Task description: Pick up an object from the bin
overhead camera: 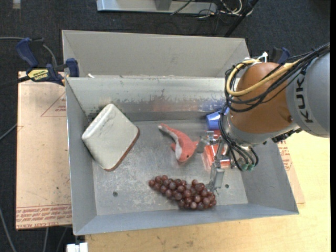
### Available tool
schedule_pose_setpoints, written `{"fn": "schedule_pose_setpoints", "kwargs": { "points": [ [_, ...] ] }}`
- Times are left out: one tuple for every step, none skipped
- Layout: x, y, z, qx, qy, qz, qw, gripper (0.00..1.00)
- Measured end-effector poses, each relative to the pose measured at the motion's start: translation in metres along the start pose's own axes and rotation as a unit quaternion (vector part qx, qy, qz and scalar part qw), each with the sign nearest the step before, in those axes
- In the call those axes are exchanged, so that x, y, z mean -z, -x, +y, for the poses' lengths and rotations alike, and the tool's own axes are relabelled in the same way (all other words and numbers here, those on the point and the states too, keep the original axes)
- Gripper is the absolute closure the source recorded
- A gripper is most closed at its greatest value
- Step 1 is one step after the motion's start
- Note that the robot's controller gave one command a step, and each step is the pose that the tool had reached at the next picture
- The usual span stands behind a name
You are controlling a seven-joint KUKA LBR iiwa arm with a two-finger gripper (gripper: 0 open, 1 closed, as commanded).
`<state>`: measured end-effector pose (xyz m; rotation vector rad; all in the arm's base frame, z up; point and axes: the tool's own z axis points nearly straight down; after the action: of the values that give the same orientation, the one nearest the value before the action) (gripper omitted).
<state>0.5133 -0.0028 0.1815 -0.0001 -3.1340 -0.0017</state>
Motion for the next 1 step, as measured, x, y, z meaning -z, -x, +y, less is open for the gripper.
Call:
{"fn": "schedule_pose_setpoints", "kwargs": {
  "points": [
    [0.0044, 0.0016, 0.0, 0.0, 0.0, -0.004, 1.0, 0.0]
  ]
}}
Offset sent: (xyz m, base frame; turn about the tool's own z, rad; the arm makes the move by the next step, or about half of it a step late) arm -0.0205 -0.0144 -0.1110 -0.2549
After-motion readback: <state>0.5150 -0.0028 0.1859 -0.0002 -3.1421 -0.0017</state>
